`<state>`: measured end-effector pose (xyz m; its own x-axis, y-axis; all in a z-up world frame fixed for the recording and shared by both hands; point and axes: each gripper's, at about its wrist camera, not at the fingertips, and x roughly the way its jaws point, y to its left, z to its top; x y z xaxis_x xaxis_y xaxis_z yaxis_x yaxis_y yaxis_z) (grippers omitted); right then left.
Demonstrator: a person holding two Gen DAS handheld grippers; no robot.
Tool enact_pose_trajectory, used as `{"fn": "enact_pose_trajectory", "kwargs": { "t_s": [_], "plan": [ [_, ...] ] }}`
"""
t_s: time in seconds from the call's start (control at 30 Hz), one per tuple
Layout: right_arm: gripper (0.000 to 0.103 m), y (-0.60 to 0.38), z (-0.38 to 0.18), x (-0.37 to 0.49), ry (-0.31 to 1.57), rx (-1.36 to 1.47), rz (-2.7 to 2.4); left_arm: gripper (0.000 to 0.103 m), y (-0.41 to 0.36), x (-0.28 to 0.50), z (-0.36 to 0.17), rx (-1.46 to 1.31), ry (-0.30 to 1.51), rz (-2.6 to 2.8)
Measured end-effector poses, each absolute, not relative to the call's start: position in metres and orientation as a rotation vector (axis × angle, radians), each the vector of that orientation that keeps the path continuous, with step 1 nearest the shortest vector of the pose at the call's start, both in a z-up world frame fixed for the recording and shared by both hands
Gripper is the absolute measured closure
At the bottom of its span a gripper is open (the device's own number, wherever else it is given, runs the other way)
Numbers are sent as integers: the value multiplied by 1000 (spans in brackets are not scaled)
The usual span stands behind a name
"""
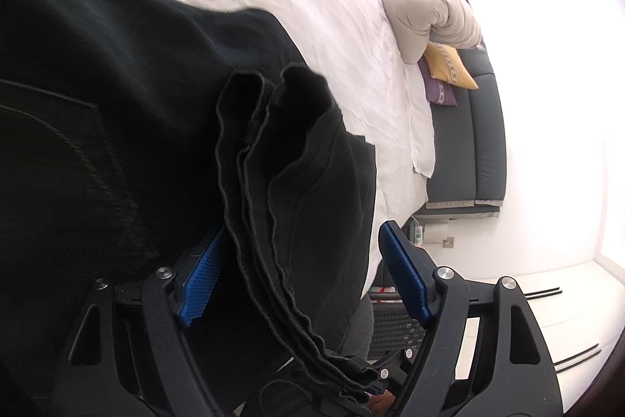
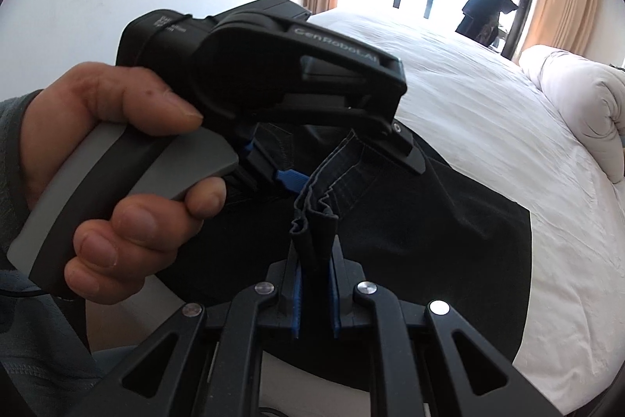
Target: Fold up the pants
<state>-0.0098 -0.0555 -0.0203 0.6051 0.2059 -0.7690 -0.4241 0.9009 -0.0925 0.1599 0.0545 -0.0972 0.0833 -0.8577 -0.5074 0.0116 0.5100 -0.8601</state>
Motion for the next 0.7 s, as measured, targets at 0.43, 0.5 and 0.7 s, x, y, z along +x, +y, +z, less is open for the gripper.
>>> {"fn": "enact_pose_trajectory", "kwargs": {
  "t_s": [0.43,0.5,0.7],
  "plan": [
    [90,-49,-26,2,869,-280,381,27,85,174,-79,-774,1271,-704],
    [90,-48,-26,4,869,-283,386,27,85,175,-78,-769,1268,-692],
    [90,-49,-38,3,883,-299,398,27,102,177,-64,-718,1226,-633]
  ]
}}
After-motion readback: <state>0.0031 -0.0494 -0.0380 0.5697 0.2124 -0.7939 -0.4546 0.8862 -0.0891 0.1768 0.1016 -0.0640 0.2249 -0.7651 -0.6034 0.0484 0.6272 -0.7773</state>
